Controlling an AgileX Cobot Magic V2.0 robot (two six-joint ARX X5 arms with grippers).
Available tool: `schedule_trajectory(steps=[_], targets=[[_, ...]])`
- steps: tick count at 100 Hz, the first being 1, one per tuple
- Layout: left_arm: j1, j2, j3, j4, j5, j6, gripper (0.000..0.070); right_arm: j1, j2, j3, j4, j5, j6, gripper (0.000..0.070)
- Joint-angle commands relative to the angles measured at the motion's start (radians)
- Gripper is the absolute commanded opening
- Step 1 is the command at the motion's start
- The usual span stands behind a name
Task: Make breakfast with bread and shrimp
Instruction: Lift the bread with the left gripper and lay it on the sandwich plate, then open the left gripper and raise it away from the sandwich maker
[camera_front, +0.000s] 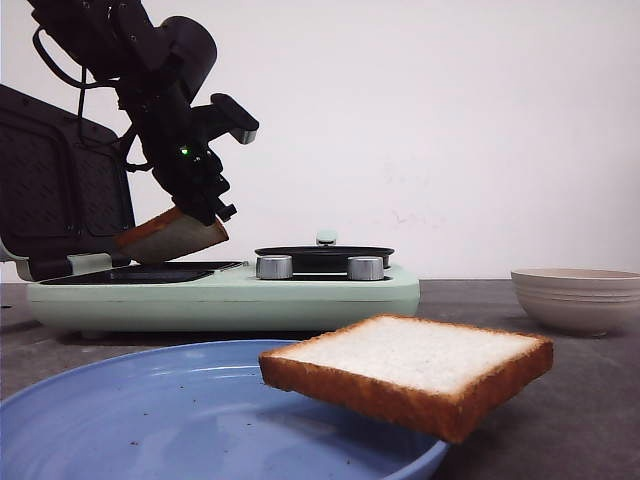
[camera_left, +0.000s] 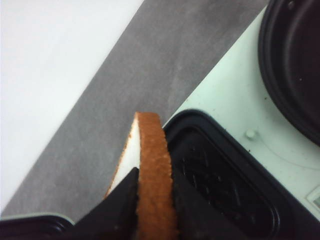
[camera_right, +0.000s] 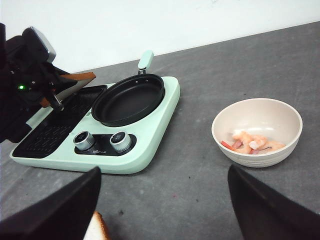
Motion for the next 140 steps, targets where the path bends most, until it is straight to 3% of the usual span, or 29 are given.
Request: schedule_trajectory(steps=[1, 7, 24, 29, 36, 55, 64, 72, 77, 88, 100, 122, 140], targets=[[-0.011, 0.026, 0.024, -0.002, 0.002, -0.063, 0.0003, 0.002, 0.005, 0.010, 0.010, 0.002, -0.011, 0.0490], [-0.015, 0.026, 0.024, -0.004, 0.002, -0.082, 0.0057, 0.002, 0.005, 0.010, 0.010, 0.002, -0.011, 0.0490], [-0.024, 0.025, 0.025, -0.003, 0.002, -0.085, 0.0421, 0.002, 0.005, 0.010, 0.010, 0.002, -0.011, 0.0490], [-0.026, 0.025, 0.025, -0.003, 0.002, -0.085, 0.0483, 0.002, 0.005, 0.010, 0.010, 0.002, -0.011, 0.0490], [-0.030, 0.024, 0.025, -0.005, -0.002, -0.085, 0.0519, 0.002, 0.005, 0.010, 0.010, 0.002, -0.011, 0.0490], [-0.044, 0.004, 0.025, -0.006, -0.006, -0.086, 0.0519, 0.002, 0.005, 0.010, 0.009, 0.002, -0.011, 0.0490], [-0.055, -0.029, 0.025, -0.006, -0.011, -0.101, 0.0515, 0.002, 0.005, 0.010, 0.010, 0.002, -0.011, 0.0490], [-0.064, -0.080, 0.025, -0.007, -0.011, -0.198, 0.0489, 0.002, 0.005, 0.010, 0.010, 0.002, -0.010, 0.0490], [-0.067, -0.123, 0.025, -0.019, -0.011, -0.273, 0.0379, 0.002, 0.013, 0.010, 0.014, 0.002, -0.009, 0.0483], [-0.068, -0.239, 0.025, -0.092, -0.010, -0.408, 0.0000, 0.002, 0.049, 0.010, 0.021, -0.003, 0.005, 0.0427], [-0.067, -0.379, 0.025, -0.200, -0.009, -0.447, 0.0000, 0.002, 0.126, 0.010, 0.034, -0.063, 0.019, 0.0325], [-0.054, -0.639, 0.024, -0.355, 0.055, -0.544, 0.0000, 0.013, 0.362, 0.019, 0.076, -0.333, 0.095, 0.0324], [-0.054, -0.827, 0.024, -0.465, 0.079, -0.561, 0.0000, 0.052, 0.548, 0.035, 0.038, -0.385, 0.102, 0.0332]])
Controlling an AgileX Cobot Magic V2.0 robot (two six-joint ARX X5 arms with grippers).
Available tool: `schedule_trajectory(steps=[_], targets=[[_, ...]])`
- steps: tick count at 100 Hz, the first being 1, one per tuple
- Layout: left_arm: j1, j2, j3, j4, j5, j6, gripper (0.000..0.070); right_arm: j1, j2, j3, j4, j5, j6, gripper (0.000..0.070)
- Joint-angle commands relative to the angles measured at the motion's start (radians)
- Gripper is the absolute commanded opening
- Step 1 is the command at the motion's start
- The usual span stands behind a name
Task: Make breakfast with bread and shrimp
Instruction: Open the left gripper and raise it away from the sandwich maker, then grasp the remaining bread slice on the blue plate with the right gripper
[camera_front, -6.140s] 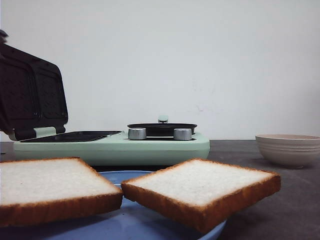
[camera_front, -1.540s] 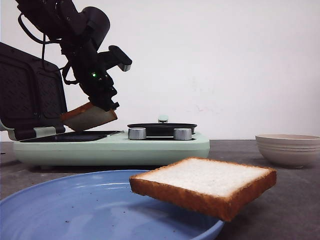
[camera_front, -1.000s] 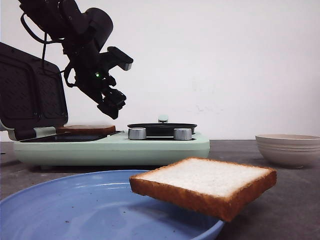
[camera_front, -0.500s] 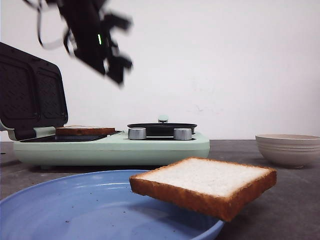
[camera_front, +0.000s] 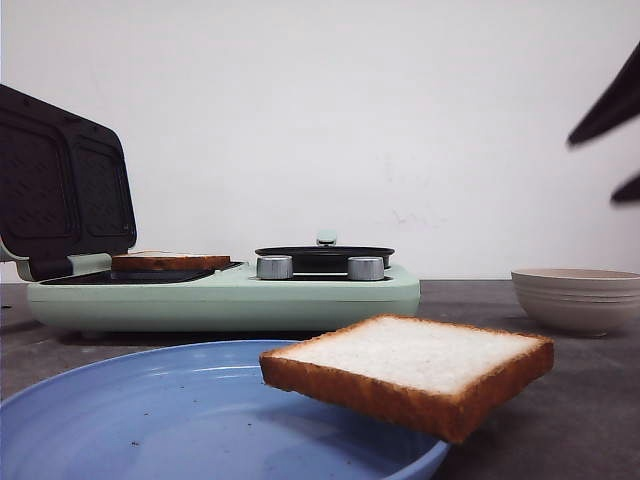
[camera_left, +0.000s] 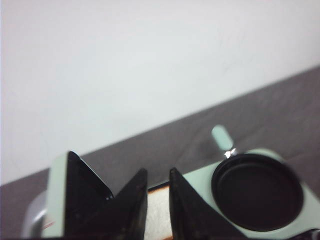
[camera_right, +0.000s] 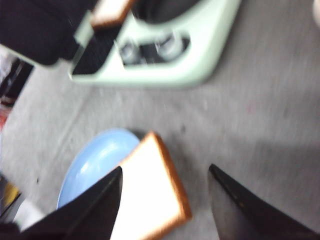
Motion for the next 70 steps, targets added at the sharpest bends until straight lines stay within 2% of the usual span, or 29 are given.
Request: schedule_trajectory(steps=[1, 8, 16, 21, 52, 70], targets=[[-0.004, -0.041, 0.020, -0.032, 0.003, -0.021, 0.0000, 0.015, 0.055, 0.017, -0.005, -0.022, 0.015, 0.0335], [-0.005, -0.108, 0.020, -0.070, 0.005, -0.027, 0.0000, 0.034, 0.117, 0.017, -0.018, -0.056, 0.015, 0.0377], [-0.006, -0.179, 0.019, -0.106, 0.005, -0.045, 0.0000, 0.057, 0.185, 0.017, -0.024, -0.090, 0.015, 0.0489], [-0.006, -0.220, 0.019, -0.119, 0.005, -0.051, 0.0000, 0.073, 0.224, 0.017, -0.023, -0.091, 0.014, 0.0522], [-0.027, -0.375, 0.019, -0.142, 0.004, -0.055, 0.0000, 0.112, 0.426, 0.017, 0.045, -0.082, 0.015, 0.0524], [-0.037, -0.399, 0.019, -0.156, 0.004, -0.055, 0.0000, 0.141, 0.513, 0.017, 0.141, -0.133, 0.029, 0.0523]])
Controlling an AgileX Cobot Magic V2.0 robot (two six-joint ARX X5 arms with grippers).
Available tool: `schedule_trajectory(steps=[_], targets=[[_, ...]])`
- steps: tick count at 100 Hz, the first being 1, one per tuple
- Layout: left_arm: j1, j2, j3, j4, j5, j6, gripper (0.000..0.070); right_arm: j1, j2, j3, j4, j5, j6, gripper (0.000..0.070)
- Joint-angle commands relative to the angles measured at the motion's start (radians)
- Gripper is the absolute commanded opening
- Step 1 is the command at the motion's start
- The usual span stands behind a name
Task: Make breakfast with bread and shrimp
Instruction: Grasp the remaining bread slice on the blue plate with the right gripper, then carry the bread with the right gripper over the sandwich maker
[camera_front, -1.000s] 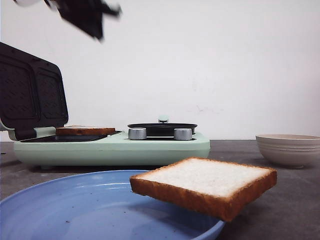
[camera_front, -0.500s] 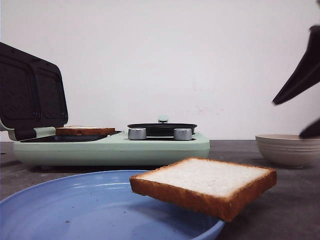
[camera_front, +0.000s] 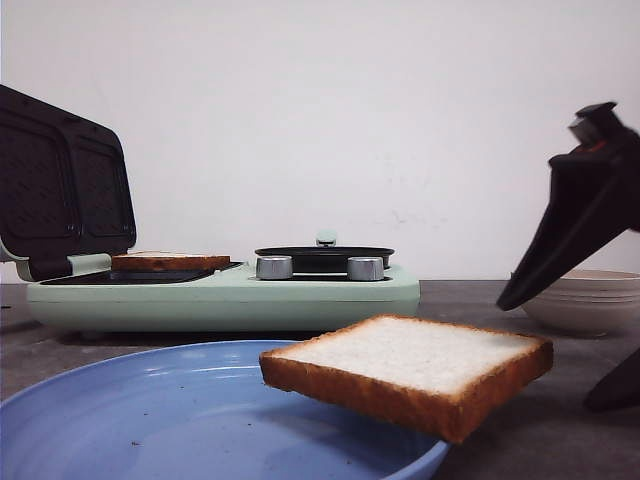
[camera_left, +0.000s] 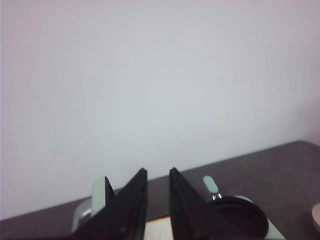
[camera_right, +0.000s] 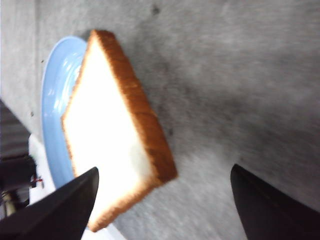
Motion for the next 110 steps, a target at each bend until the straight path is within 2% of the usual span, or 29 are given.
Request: schedule_trajectory(steps=[1, 21, 25, 30, 38, 49, 56, 64, 74, 80, 94, 110], targets=[[-0.008, 0.003, 0.017, 0.007, 0.002, -0.010, 0.0000, 0.016, 0.037, 0.016, 0.046, -0.026, 0.018, 0.0524], [-0.019, 0.003, 0.017, 0.000, 0.002, -0.011, 0.0000, 0.058, 0.122, 0.016, 0.206, -0.048, 0.083, 0.0519], [-0.021, 0.004, 0.017, -0.001, 0.002, -0.011, 0.0000, 0.064, 0.134, 0.016, 0.225, -0.048, 0.095, 0.0492], [-0.024, 0.004, 0.017, -0.002, 0.002, -0.011, 0.0000, 0.070, 0.142, 0.016, 0.241, -0.048, 0.098, 0.0350], [-0.026, 0.002, 0.017, -0.009, 0.002, -0.011, 0.0000, 0.077, 0.141, 0.016, 0.262, -0.048, 0.098, 0.0004], [-0.026, -0.003, 0.017, -0.023, 0.002, -0.011, 0.0000, 0.082, 0.111, 0.016, 0.317, -0.046, 0.103, 0.0001], [-0.026, -0.007, 0.017, -0.029, 0.001, -0.011, 0.0000, 0.082, 0.074, 0.016, 0.393, -0.046, 0.156, 0.0001], [-0.026, -0.011, 0.017, -0.029, 0.001, -0.011, 0.0000, 0.082, 0.018, 0.016, 0.542, -0.029, 0.275, 0.0001], [-0.026, -0.016, 0.017, -0.027, 0.001, -0.012, 0.0000, 0.090, -0.040, 0.021, 0.771, 0.043, 0.482, 0.0001], [-0.026, -0.017, 0.017, -0.027, 0.001, -0.016, 0.0000, 0.107, -0.045, 0.047, 0.853, 0.076, 0.559, 0.0001], [-0.028, -0.017, 0.017, -0.027, 0.002, -0.026, 0.0000, 0.166, -0.017, 0.160, 0.799, 0.146, 0.560, 0.0001], [-0.038, -0.017, 0.017, -0.029, 0.002, -0.027, 0.0000, 0.273, 0.079, 0.297, 0.777, 0.299, 0.559, 0.0001]])
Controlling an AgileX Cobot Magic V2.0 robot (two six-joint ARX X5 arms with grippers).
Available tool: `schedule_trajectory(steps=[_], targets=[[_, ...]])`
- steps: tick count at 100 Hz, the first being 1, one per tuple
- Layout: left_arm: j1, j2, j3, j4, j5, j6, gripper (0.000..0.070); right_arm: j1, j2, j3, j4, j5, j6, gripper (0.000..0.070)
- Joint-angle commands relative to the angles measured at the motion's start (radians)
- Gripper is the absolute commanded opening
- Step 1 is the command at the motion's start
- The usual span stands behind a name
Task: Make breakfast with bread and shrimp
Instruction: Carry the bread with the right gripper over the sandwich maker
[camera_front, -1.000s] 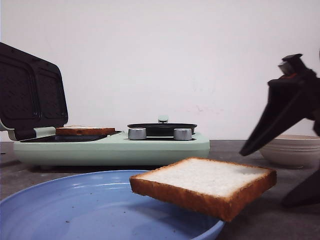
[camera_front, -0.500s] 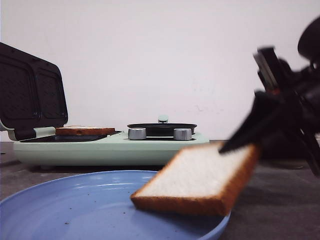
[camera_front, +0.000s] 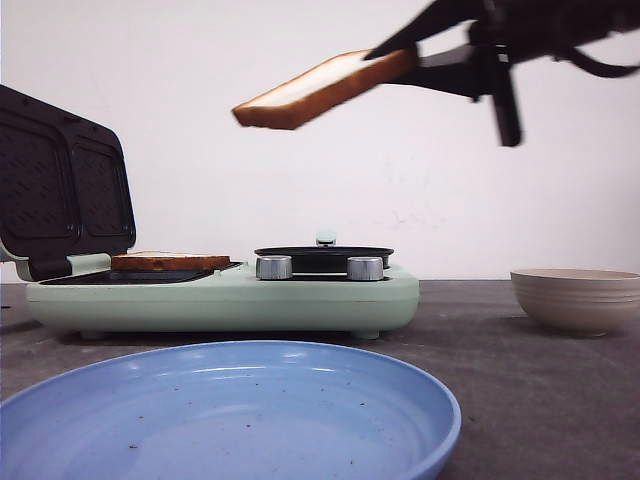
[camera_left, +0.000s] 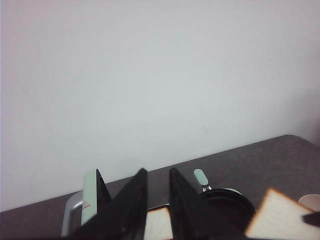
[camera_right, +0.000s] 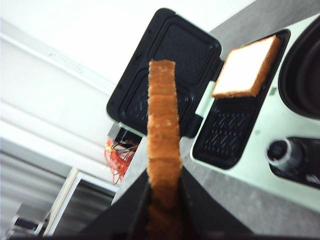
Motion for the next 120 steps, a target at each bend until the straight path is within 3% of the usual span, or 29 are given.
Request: schedule_trajectory(steps=[1, 25, 50, 87, 120], targets=[[-0.012, 0.008, 0.017, 0.008, 0.002, -0.006, 0.0000, 0.046, 0.051, 0.065, 0.009, 0.059, 0.020, 0.0001], [-0.046, 0.008, 0.017, 0.004, 0.002, -0.008, 0.0000, 0.190, 0.256, 0.284, 0.012, 0.255, 0.058, 0.0001], [-0.074, 0.004, 0.017, -0.022, 0.002, -0.038, 0.0000, 0.273, 0.484, 0.505, 0.013, 0.378, 0.130, 0.0001], [-0.100, -0.017, 0.017, -0.047, 0.005, -0.050, 0.0000, 0.334, 0.684, 0.608, 0.013, 0.597, 0.401, 0.0001], [-0.116, -0.020, 0.017, -0.045, 0.005, -0.048, 0.0000, 0.383, 0.758, 0.634, 0.028, 0.632, 0.462, 0.0001]])
